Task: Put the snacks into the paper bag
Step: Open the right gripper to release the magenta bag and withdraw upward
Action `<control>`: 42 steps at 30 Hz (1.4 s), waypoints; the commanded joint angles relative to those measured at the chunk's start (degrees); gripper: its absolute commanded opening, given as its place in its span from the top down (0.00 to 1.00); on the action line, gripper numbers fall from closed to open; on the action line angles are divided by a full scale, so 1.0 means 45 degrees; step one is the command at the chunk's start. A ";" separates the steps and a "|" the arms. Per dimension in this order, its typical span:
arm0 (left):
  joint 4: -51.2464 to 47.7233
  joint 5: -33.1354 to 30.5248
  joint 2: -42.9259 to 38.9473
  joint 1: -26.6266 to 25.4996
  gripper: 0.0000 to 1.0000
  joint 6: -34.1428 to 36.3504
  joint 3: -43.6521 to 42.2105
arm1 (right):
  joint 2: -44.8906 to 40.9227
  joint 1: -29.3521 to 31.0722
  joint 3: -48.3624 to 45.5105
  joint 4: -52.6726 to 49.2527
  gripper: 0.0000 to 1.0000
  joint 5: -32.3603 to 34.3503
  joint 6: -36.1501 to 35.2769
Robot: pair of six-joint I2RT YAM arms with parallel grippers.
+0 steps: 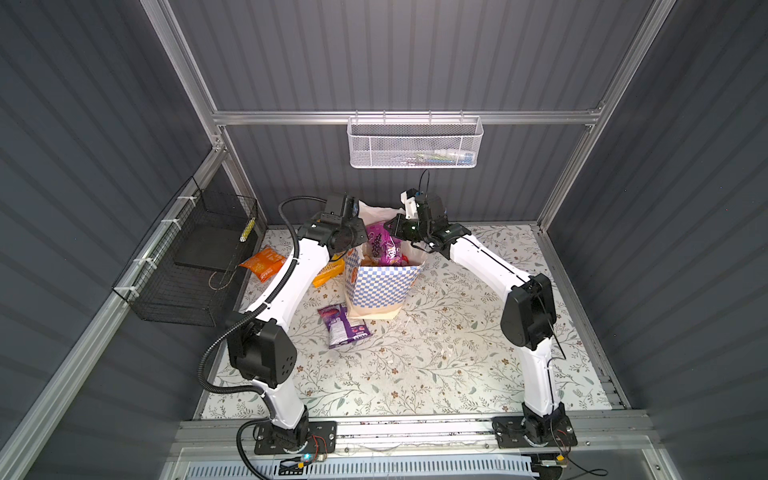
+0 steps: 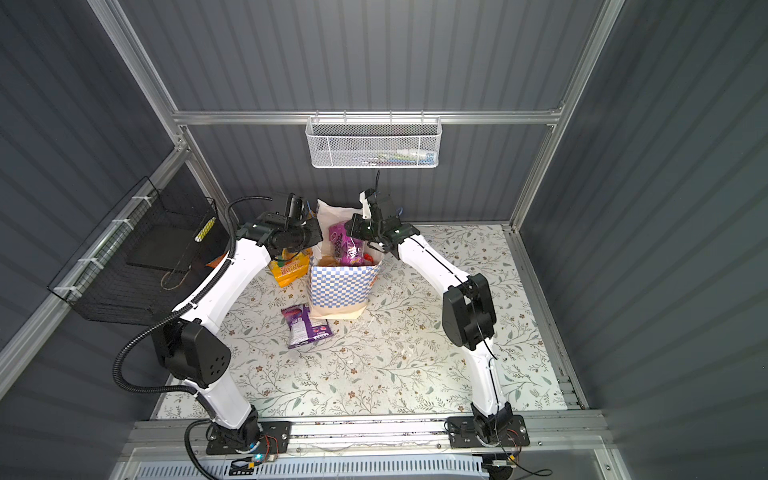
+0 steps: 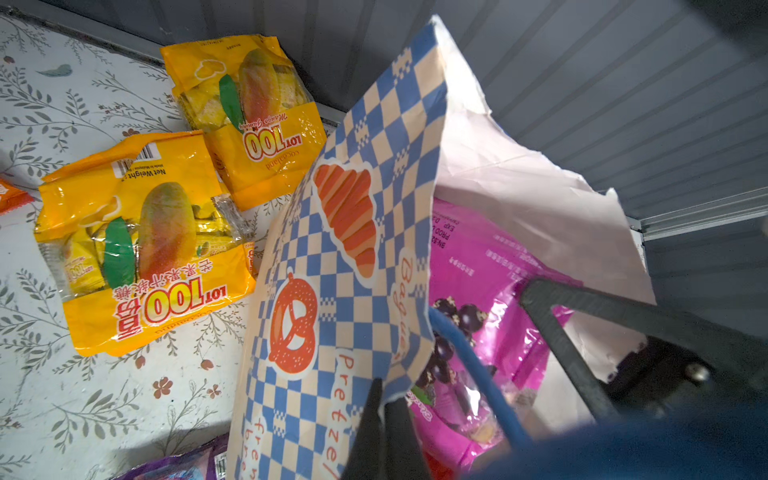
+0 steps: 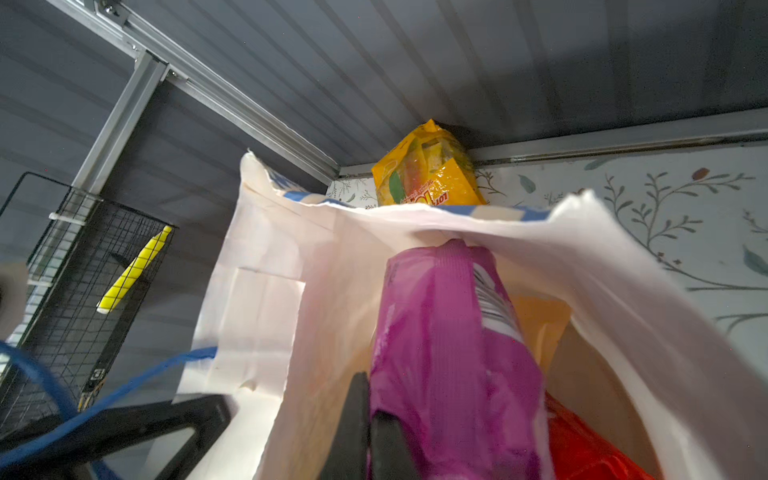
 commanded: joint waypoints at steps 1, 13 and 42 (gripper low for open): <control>-0.0817 -0.0003 -0.0172 0.0071 1.00 0.0244 0.0058 | 0.0501 0.0433 0.1116 -0.0692 0.96 0.0114 0.0012; -0.0835 -0.0081 0.0030 0.0275 1.00 0.0243 0.0020 | -0.2193 0.0377 0.3617 -0.4168 0.23 0.0322 -0.2783; -0.0777 0.0528 0.0169 0.0436 1.00 0.0346 0.0179 | -0.5142 -0.1751 -0.2417 -0.0130 1.00 -0.3216 -0.2086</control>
